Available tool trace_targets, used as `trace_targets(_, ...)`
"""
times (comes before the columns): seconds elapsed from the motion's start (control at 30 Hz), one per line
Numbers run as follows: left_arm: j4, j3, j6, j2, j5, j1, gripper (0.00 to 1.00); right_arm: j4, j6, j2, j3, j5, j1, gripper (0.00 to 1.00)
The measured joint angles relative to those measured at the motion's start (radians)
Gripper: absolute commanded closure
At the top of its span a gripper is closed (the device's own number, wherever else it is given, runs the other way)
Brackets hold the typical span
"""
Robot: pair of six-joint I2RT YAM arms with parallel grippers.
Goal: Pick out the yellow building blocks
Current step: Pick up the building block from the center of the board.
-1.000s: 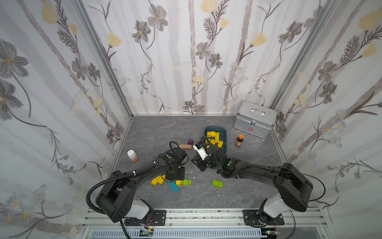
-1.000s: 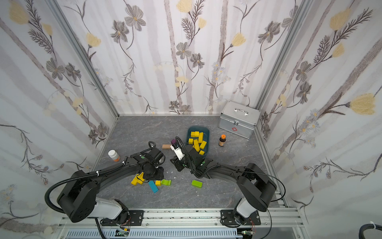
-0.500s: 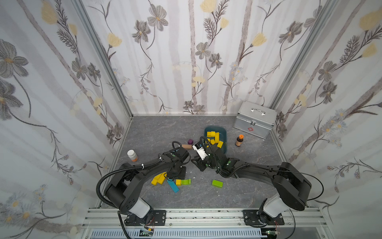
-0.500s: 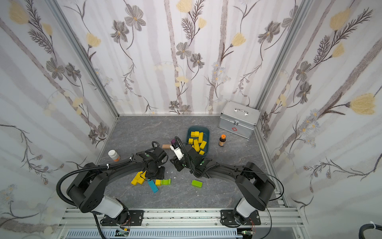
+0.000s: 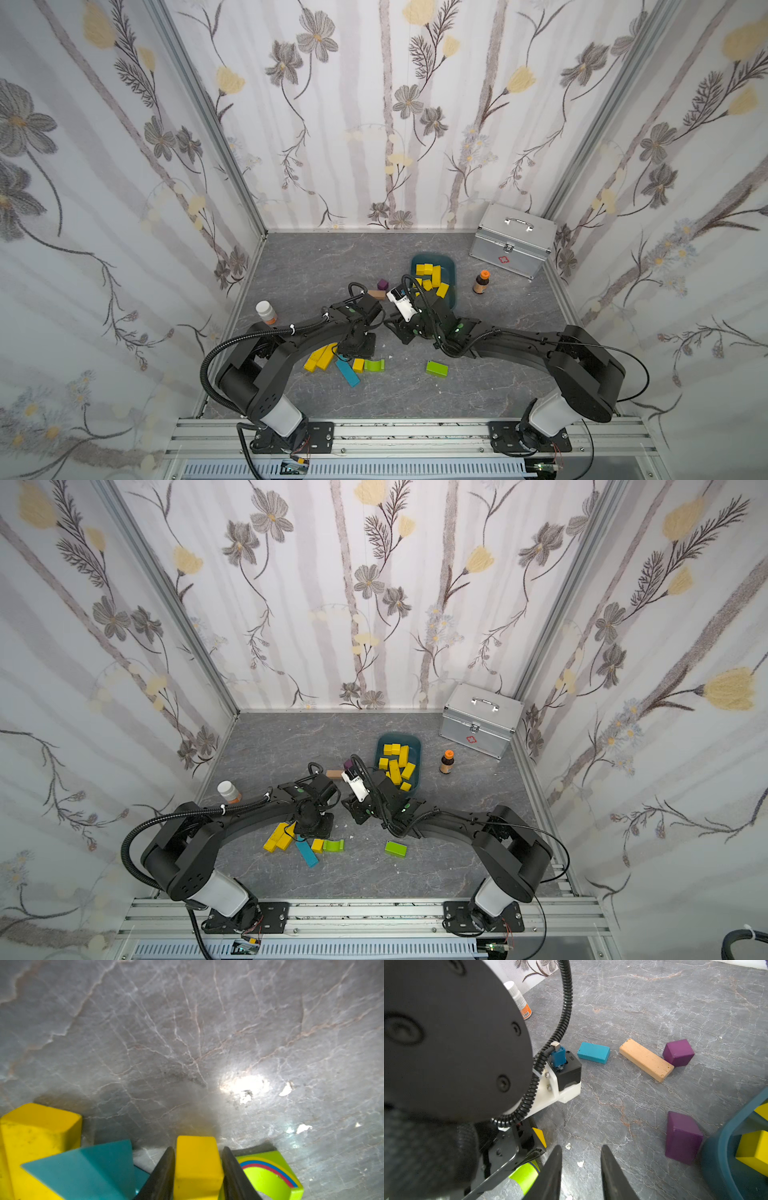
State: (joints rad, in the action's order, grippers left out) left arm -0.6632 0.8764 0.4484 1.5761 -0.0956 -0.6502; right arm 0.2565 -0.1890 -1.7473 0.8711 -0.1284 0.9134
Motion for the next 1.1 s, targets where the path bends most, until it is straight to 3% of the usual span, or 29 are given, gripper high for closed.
trace_targets(0.33,-0.014,0.009,-0.005,-0.010,0.035,0.000,0.66,0.000,0.000,0.001,-0.002,0.004,0.001,0.66)
trace_targets(0.63,-0.029,0.020,-0.014,-0.039,0.043,0.000,0.75,-0.005,-0.001,0.005,0.005,0.030,0.001,0.66)
trace_targets(0.97,-0.091,0.173,-0.026,-0.052,0.061,0.000,1.00,-0.108,-0.027,0.043,0.114,0.108,0.001,0.67)
trace_targets(1.1,-0.120,0.255,-0.030,-0.048,0.069,0.000,1.00,-0.188,-0.053,0.080,0.145,0.131,-0.002,0.66)
